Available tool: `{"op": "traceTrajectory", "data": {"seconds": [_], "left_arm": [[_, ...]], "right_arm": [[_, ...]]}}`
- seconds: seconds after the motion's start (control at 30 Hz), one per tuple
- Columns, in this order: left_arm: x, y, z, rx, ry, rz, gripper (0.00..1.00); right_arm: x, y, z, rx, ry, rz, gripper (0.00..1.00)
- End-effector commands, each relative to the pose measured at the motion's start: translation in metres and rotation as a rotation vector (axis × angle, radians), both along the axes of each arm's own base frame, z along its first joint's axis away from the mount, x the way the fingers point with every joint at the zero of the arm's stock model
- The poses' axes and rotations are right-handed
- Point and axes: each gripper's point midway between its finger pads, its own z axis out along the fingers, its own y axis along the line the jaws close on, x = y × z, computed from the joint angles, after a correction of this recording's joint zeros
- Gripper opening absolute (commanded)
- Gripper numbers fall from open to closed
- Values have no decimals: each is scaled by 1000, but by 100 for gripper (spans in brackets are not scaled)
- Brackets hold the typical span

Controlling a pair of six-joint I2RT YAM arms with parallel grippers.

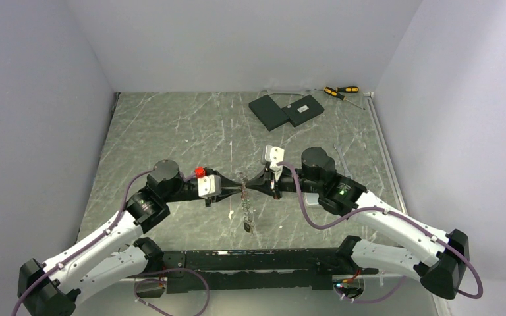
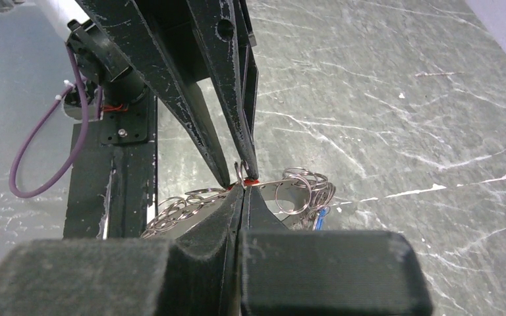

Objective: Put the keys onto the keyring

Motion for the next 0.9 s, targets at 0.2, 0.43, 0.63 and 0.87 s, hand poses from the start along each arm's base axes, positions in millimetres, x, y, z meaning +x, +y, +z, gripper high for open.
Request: {"op": "traceTrajectory", "data": {"seconds": [0.2, 0.43, 0.63, 0.87], "left_arm": [[-2, -2, 13, -33, -14, -21, 19], [-4, -2, 11, -24, -16, -36, 0], [-4, -1, 12, -19, -28, -31, 0], [-3, -2, 8, 22, -16, -42, 0]], "right_arm": [[0, 10, 44, 121, -93, 31, 0], [-1, 10, 44, 121, -91, 32, 0], [-3, 11, 41, 112, -84, 46, 0], [-8, 13, 24, 19, -43, 95, 21]]}}
